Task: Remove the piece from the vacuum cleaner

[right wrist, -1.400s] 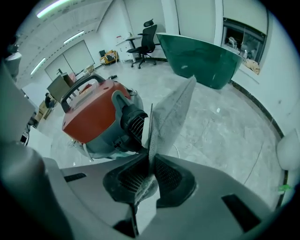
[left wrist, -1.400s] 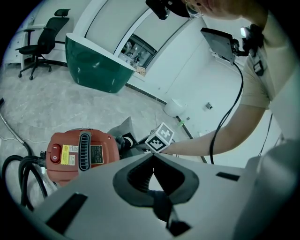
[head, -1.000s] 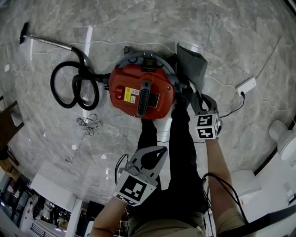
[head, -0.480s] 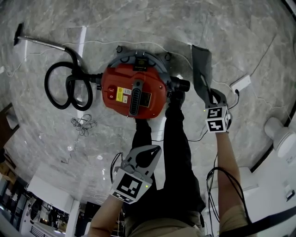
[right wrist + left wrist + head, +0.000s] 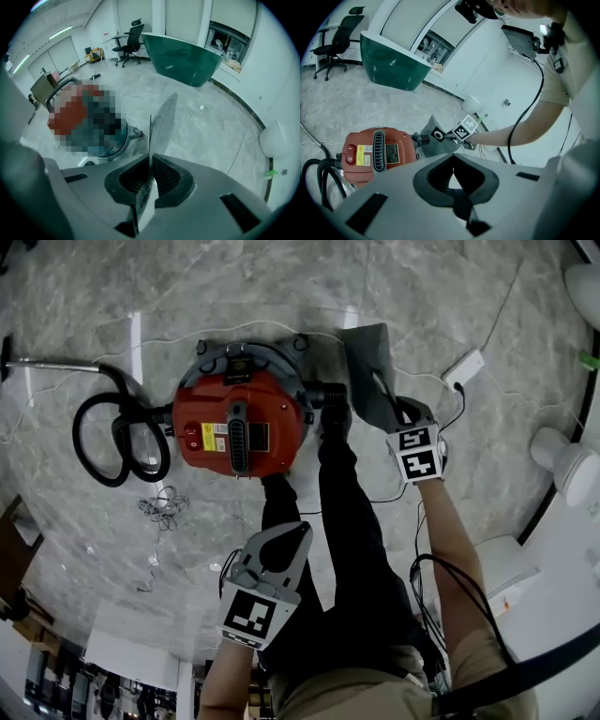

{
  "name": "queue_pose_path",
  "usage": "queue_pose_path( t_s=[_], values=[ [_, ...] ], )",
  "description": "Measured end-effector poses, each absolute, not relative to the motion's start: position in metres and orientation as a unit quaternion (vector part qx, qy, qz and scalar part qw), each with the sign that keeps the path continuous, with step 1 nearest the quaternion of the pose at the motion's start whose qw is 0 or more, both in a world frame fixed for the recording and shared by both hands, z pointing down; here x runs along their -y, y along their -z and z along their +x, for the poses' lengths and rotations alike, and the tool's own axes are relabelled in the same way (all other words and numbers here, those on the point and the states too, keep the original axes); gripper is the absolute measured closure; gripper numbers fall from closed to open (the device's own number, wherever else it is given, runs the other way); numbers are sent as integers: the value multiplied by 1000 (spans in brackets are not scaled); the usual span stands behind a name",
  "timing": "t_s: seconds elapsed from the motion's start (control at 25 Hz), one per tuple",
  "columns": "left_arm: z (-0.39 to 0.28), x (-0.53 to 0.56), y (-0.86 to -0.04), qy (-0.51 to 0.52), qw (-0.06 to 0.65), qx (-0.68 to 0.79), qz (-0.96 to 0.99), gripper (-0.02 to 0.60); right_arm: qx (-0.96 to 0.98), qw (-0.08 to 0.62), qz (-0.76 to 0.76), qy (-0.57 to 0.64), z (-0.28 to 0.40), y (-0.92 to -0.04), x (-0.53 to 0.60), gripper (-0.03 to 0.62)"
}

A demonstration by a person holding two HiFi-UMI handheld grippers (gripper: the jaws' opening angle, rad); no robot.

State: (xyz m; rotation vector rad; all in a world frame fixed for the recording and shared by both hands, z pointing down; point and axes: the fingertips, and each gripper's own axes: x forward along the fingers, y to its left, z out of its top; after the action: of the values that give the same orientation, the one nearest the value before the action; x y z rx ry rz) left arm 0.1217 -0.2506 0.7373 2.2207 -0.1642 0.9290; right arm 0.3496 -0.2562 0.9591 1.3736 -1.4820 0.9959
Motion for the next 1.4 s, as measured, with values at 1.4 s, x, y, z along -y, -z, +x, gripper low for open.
queue_pose_path(
  t_s=[1.4],
  values=[
    [66,281,-498,-275,166,63,945,577,536,-73,696,-472,367,-562,277,568]
  ],
)
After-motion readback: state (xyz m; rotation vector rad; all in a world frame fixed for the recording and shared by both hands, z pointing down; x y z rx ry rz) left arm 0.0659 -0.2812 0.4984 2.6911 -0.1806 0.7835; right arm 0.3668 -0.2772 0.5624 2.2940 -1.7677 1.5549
